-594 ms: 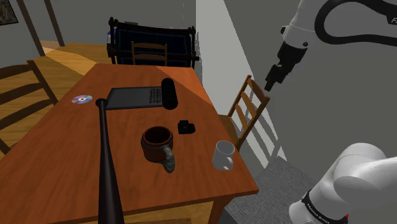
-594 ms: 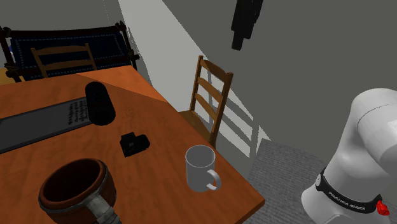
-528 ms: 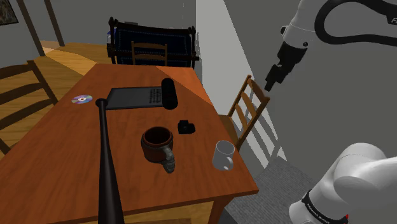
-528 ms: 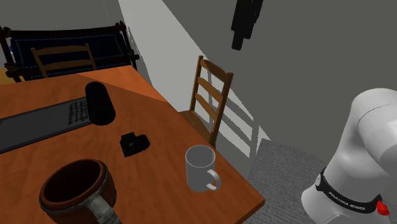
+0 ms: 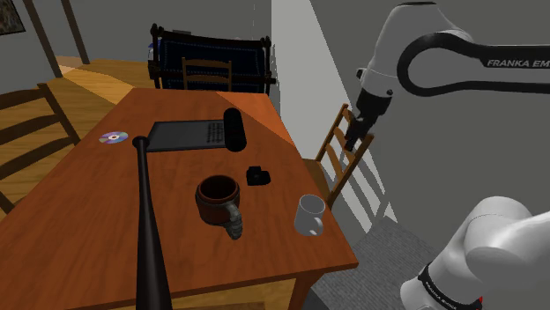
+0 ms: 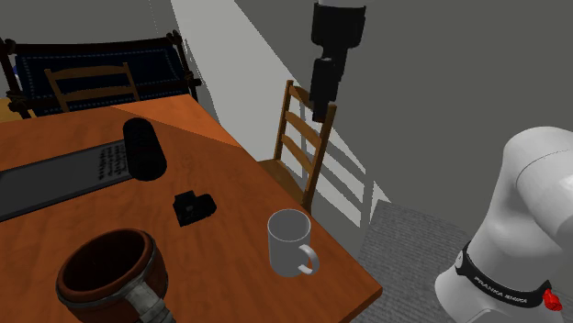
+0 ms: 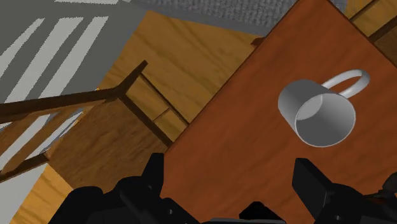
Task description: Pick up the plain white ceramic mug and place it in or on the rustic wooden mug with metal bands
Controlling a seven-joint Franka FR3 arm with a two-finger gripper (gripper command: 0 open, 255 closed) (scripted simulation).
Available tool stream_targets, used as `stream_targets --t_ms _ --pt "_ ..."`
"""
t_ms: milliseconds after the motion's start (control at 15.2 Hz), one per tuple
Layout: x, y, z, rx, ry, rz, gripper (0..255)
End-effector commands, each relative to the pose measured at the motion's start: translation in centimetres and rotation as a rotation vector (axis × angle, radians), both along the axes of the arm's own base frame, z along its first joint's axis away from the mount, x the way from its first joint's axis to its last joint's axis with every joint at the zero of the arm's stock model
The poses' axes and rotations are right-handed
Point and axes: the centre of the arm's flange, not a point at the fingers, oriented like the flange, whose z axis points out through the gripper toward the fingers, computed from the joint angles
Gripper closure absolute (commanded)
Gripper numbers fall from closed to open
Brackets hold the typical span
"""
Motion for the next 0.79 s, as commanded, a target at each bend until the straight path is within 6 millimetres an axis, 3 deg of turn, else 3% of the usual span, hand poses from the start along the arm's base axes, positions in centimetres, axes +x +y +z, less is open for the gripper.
stream_targets --t_ms 0,726 --pt "0.9 1.0 -2.3 0.011 0.02 0.033 0" --pt "3.3 7.8 -14.5 0.067 0.134 0.211 0"
